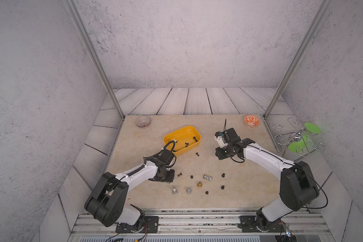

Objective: Put the chess pieces into the storage box
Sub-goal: Pick up the chess piece at the center of the board.

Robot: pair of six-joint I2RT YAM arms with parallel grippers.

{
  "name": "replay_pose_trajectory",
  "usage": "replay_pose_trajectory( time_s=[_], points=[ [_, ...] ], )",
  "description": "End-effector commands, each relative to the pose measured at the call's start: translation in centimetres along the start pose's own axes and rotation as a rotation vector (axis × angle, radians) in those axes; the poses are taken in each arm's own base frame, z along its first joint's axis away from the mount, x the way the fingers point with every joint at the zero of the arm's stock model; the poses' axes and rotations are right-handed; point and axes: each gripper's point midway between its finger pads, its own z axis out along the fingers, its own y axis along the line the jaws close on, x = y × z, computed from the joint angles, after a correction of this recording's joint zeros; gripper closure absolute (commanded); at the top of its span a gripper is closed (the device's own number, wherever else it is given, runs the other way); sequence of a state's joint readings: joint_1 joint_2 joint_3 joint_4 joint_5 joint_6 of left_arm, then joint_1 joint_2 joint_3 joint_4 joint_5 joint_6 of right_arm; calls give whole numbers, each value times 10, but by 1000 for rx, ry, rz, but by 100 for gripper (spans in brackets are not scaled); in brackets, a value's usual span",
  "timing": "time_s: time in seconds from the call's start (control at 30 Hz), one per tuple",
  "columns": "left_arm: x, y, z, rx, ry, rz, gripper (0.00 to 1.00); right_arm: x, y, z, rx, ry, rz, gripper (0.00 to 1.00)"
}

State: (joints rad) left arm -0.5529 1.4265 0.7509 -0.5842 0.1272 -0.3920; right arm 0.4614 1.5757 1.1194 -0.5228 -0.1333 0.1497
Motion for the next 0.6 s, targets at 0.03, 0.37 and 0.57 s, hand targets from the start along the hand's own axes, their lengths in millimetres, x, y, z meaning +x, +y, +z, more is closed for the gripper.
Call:
replay_pose_trajectory(
  time_s=[0.03,0.37,0.57],
  points=[
    [-11,-6,-21,8,-51,27,90,-5,2,-17,-5,-38,9,79],
    [-69,-30,-85,52,-246,90,90,-5,1,-21,3,-37,9,79],
    [-125,-40,-114,35,-378,163,90,-7,1,-25,1,-44,18,79]
  ],
)
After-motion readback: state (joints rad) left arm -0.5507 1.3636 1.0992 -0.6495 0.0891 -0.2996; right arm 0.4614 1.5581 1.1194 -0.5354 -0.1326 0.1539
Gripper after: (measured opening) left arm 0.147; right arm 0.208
